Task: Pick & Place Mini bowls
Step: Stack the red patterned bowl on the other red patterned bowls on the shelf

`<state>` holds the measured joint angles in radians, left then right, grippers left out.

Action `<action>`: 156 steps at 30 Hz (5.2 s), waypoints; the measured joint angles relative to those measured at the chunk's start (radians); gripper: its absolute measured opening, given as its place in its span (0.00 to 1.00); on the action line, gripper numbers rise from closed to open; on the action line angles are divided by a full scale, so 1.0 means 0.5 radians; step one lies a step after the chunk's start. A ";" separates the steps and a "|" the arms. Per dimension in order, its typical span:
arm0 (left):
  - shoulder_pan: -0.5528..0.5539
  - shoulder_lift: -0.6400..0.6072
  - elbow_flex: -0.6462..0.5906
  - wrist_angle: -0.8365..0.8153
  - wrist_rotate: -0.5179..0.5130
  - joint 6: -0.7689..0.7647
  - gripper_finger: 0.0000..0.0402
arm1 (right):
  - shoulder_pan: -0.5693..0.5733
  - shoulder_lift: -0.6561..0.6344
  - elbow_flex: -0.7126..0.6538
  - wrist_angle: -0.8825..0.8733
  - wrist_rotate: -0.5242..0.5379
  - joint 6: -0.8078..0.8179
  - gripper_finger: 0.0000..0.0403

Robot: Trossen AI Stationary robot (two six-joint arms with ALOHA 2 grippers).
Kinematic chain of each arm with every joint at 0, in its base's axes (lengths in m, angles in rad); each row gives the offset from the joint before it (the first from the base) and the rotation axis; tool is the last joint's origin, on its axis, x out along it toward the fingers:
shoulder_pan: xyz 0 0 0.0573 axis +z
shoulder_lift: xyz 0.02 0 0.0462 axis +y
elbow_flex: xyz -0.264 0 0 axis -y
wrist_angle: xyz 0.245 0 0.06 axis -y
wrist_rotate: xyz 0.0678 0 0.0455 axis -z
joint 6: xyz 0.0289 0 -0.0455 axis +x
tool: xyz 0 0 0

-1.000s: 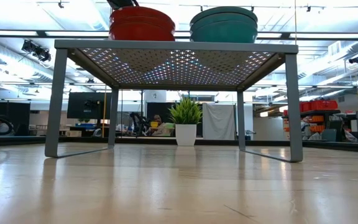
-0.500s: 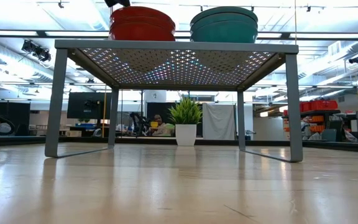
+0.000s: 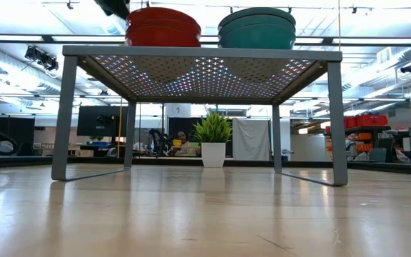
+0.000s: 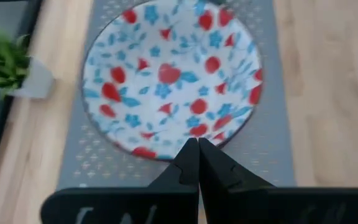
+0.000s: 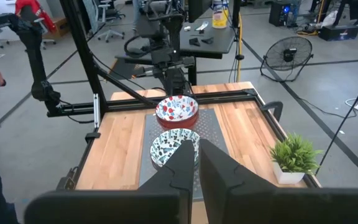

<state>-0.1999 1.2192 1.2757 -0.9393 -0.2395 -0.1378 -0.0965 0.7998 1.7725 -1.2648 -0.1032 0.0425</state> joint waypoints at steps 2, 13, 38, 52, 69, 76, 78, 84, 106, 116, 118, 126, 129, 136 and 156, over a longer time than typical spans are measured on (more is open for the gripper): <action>-0.019 -0.060 -0.076 0.032 -0.091 -0.016 0.00 | 0.000 0.000 0.000 0.001 -0.001 0.000 0.07; -0.037 -0.222 -0.318 0.361 -0.252 0.016 0.00 | 0.000 0.000 0.000 0.001 0.000 0.000 0.07; -0.037 -0.213 -0.387 0.444 -0.155 0.036 0.00 | 0.000 0.000 0.000 0.001 0.000 0.000 0.07; -0.037 -0.213 -0.386 0.426 -0.173 0.020 0.00 | 0.000 0.000 0.000 0.000 0.000 0.000 0.07; 0.001 -0.363 -0.236 0.247 -0.239 -0.042 0.00 | 0.000 0.001 0.000 0.000 -0.001 0.000 0.07; 0.008 -0.405 -0.240 0.178 -0.299 -0.070 0.00 | 0.000 0.001 0.000 0.000 -0.001 0.000 0.07; 0.025 -0.403 -0.240 0.177 -0.298 -0.070 0.00 | 0.000 0.001 0.000 0.000 -0.001 0.000 0.07; 0.028 -0.396 -0.240 0.246 -0.299 -0.067 0.00 | 0.000 0.001 0.000 0.000 0.000 0.000 0.07; 0.082 -0.172 -0.240 0.726 -0.155 0.141 0.00 | 0.000 0.001 0.001 0.000 0.000 0.000 0.07; 0.082 -0.174 -0.240 0.464 -0.082 0.157 0.00 | 0.000 0.000 0.000 0.001 0.000 0.000 0.07; 0.082 -0.174 -0.240 0.381 -0.056 0.156 0.00 | 0.000 0.000 0.000 0.000 0.000 0.000 0.07; 0.082 -0.174 -0.240 0.290 -0.052 0.143 0.00 | 0.000 0.001 0.000 0.001 0.000 0.000 0.07; 0.082 -0.174 -0.240 0.398 -0.066 0.145 0.00 | 0.000 0.001 0.000 0.000 0.000 0.000 0.07; 0.121 -0.174 -0.240 0.799 -0.051 0.197 0.00 | 0.000 0.000 0.000 0.001 0.000 0.000 0.07; 0.273 0.048 -0.240 1.205 0.123 0.218 0.00 | 0.000 0.000 0.000 0.001 0.000 0.000 0.07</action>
<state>-0.0632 1.2434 1.1558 -0.3366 -0.1778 -0.0288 -0.0965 0.7998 1.7727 -1.2644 -0.1032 0.0425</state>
